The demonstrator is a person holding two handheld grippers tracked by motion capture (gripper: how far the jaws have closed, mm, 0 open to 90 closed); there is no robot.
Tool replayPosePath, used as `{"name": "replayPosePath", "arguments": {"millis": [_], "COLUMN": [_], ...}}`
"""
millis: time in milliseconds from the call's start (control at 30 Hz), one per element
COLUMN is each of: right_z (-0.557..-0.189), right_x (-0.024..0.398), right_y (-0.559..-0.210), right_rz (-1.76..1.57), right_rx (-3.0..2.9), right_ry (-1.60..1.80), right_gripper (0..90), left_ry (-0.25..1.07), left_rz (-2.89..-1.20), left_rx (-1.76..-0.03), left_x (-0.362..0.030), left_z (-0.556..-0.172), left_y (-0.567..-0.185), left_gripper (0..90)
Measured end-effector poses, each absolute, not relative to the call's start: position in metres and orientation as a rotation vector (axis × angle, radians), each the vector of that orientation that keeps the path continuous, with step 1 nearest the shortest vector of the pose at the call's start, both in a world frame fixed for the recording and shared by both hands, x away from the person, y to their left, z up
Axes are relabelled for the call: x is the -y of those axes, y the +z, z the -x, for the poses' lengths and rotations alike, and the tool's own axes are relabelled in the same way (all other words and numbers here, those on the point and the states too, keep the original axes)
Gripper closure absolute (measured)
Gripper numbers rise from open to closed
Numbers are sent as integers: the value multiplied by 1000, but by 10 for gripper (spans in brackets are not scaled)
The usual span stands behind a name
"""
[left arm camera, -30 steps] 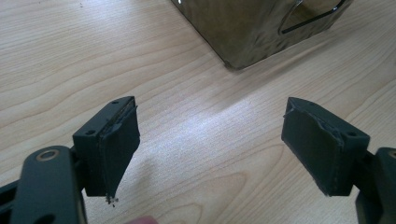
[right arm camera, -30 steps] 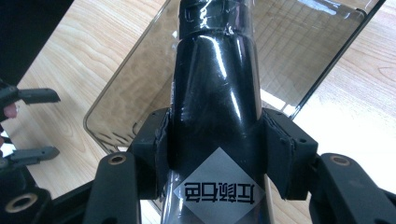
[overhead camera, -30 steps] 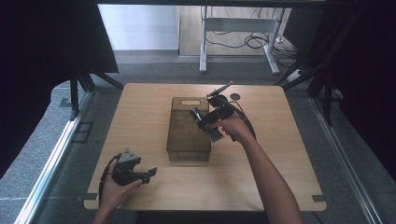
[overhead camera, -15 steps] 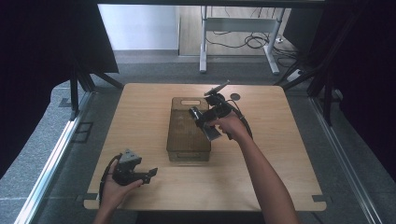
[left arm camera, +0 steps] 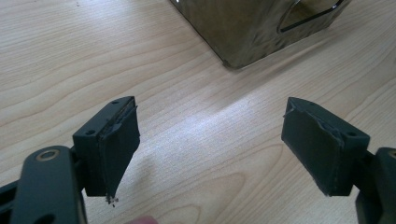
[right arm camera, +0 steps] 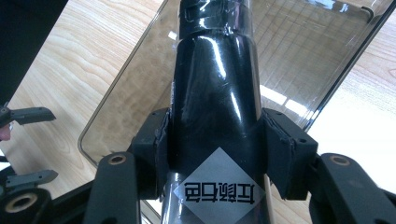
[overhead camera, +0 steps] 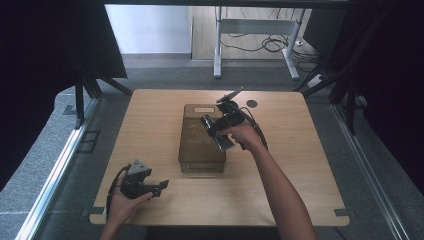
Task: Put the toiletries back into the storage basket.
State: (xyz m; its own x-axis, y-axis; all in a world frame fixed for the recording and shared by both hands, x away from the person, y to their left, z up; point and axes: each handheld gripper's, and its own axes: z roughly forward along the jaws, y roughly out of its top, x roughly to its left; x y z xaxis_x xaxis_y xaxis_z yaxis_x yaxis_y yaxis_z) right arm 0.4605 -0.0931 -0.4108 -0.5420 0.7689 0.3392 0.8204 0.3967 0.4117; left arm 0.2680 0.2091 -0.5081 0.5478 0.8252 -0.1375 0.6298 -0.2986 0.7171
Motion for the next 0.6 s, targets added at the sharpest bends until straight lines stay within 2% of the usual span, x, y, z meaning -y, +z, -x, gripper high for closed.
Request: {"name": "replayPosePath", "arguments": {"millis": [600], "right_z": [-467], "right_x": [73], "right_y": [-421], "right_rz": [1487], "right_rx": [2488], "right_ry": [-829], "right_gripper": [463], "left_ry": [327], "left_rz": [-2035], "left_rx": [-1167], "left_x": [-208], "left_z": [-268], "left_y": [-509], "left_gripper": [193]}}
